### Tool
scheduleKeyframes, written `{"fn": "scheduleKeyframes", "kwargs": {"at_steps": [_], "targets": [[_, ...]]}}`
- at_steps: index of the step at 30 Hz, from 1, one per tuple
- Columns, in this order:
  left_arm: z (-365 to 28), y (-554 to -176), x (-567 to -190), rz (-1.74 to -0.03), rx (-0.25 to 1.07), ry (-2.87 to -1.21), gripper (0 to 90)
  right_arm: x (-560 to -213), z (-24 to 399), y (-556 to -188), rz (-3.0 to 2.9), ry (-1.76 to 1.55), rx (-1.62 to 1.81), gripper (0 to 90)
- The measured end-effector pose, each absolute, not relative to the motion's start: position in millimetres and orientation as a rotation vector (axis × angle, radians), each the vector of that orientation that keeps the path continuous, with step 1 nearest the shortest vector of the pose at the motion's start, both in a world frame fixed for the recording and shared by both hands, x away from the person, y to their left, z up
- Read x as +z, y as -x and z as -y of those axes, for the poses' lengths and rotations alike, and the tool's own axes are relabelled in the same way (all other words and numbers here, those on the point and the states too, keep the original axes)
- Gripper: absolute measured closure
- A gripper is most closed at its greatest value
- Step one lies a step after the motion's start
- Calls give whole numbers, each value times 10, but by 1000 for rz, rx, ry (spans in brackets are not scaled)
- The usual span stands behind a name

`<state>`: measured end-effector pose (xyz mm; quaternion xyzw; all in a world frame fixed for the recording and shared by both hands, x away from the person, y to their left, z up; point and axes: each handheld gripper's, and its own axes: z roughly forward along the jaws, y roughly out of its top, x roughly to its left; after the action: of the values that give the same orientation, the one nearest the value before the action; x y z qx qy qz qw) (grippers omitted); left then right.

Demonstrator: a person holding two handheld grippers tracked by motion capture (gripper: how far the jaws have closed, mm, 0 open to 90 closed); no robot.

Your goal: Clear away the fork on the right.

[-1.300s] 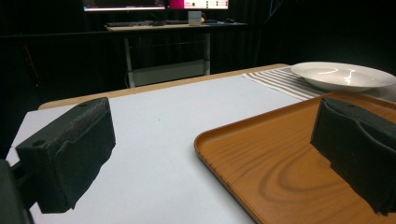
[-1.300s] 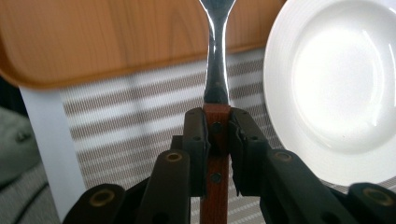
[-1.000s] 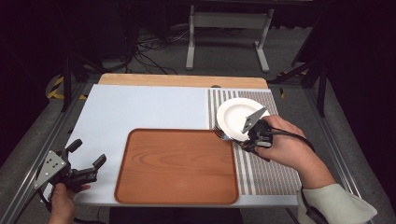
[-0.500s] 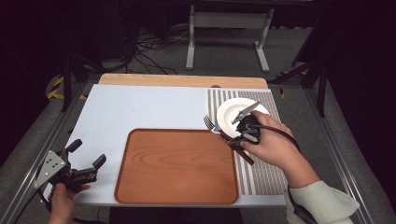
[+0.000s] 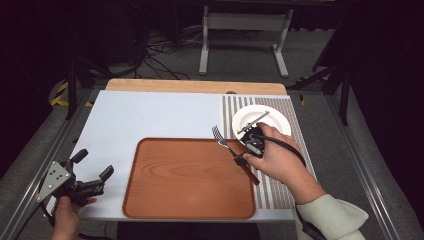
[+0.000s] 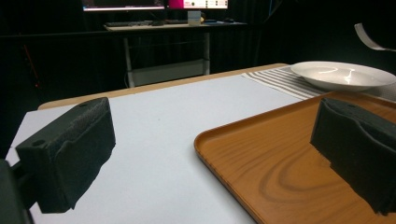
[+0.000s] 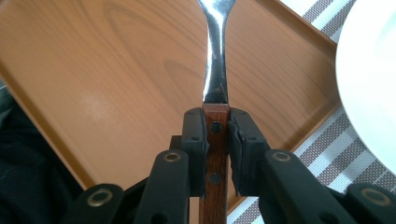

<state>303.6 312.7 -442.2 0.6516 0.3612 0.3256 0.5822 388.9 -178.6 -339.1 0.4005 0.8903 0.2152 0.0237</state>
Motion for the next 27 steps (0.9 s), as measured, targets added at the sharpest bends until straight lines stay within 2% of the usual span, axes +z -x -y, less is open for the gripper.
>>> {"fn": "scheduleKeyframes", "kwargs": {"at_steps": [6, 27], "targets": [[-3126, -3036, -4421, -842, 761, -1522, 5, -3483, 1715, -3897, -2730, -1413, 649, 779], [-3130, -3031, -4415, -841, 762, -1519, 5, -3899, 1529, -3923, -2710, -1644, 475, 778]]}}
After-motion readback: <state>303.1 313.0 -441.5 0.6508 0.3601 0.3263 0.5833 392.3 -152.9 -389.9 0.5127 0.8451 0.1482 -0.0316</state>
